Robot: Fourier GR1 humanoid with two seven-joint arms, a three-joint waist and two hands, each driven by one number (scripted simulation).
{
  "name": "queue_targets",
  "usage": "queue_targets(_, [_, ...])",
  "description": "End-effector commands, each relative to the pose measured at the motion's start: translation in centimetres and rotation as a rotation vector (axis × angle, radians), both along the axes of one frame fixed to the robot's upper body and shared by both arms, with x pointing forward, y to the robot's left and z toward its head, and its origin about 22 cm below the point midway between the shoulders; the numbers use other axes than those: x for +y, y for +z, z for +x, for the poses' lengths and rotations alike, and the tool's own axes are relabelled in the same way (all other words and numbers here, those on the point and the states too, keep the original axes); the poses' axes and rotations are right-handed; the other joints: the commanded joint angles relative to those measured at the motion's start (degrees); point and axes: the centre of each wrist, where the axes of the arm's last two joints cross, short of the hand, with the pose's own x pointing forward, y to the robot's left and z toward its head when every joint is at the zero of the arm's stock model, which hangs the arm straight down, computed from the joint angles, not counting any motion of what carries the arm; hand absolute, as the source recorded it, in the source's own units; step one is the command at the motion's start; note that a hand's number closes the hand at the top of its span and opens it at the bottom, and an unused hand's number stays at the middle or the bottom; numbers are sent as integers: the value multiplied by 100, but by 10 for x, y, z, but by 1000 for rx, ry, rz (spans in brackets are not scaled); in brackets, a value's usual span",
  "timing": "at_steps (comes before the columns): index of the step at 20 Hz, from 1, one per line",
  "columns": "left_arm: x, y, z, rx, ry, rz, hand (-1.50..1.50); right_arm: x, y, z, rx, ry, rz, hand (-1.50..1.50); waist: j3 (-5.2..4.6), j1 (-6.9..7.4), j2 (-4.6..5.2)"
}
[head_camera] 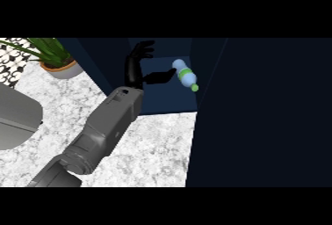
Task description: Pick up the bottled water, place it into the cabinet and close the cabinet
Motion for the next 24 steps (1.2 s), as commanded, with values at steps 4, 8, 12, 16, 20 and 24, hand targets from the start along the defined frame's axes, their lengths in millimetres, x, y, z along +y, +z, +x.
queue_targets(4, [2,-4,-1,-4,-8,-30,-150,-3,13,-12,-3,27,41,-150,-3,-19,13])
queue_targets(8, [1,0,2,-1,-11,-72,-150,-2,12,-9,-24,40,44,-150,-4,-49,29])
queue_targets(12, [-1,14,9,-31,-50,-41,-150,-3,11,-11,-2,31,44,-150,-1,1,4])
queue_targets(16, [-4,22,12,-38,-117,-34,-150,-5,17,-12,-2,22,37,-150,-4,31,-1])
queue_targets(20, [-12,26,11,-117,-216,-139,-150,-11,13,-12,-13,11,32,-150,2,42,-31])
queue_targets(24, [-18,36,13,-130,-378,-244,-150,-10,8,0,-11,11,25,-150,2,64,-24])
